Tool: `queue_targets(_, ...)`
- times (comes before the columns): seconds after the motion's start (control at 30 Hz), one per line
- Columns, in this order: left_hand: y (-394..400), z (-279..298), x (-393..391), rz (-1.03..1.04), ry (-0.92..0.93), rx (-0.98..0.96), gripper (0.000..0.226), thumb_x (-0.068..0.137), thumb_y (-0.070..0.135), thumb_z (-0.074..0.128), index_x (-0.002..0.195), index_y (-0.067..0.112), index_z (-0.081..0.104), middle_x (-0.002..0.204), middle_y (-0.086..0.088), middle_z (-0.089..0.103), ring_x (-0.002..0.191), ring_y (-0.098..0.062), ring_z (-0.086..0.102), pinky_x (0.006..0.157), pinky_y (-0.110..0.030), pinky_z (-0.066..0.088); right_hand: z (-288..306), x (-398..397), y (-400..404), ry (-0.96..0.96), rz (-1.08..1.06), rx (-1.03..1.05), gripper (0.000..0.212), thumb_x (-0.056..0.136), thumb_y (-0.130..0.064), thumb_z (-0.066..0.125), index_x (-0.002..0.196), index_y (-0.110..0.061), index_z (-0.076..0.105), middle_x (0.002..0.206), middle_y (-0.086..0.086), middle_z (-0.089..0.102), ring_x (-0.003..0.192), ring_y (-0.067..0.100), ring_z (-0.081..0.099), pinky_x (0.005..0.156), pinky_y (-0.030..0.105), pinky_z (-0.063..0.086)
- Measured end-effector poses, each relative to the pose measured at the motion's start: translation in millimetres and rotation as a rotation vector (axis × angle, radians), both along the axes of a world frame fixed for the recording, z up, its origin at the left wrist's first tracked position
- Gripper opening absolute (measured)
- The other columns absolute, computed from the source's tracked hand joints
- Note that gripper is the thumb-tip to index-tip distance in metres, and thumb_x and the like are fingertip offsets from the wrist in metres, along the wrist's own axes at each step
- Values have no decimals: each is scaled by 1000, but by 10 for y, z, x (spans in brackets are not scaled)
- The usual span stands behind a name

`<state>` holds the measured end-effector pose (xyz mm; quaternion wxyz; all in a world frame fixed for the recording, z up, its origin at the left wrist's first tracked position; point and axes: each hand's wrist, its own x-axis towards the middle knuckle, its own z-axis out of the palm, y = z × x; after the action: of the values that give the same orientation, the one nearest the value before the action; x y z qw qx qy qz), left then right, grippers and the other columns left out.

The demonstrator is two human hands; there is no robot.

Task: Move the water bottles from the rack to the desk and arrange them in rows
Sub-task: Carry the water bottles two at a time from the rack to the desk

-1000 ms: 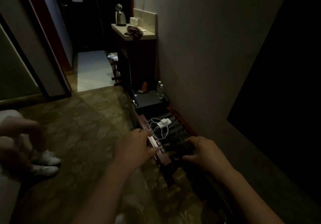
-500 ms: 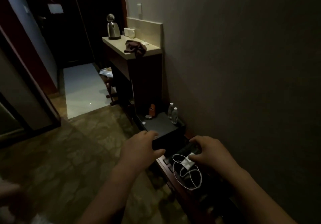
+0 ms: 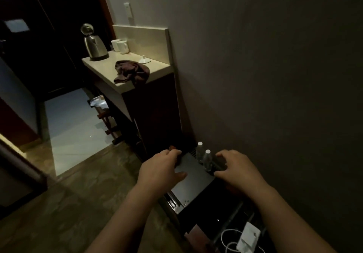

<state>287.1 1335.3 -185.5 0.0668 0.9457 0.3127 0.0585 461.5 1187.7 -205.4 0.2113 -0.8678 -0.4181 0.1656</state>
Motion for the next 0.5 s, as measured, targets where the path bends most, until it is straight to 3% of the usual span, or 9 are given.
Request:
queue_targets(0.23,1147,-152,862,-119,86,6,69,84,61,59,144,38,34,135,12,50,117,-11,54,78,-29,54,-123,660,968,-11,-107,-93,45,81,-36,68,124,-29,57,122,-3,56,106,19,59,84,31,50)
queue_targets(0.5,2203,-912,1962,-360,196,-54,66,82,54,65,140,35,40,136,9,49,114,-14,55,75,-30,55,-751,1115,1687,44,-316,-197,48,86,-31,66,131,-25,52,122,1,55,105,19,57,85,32,51)
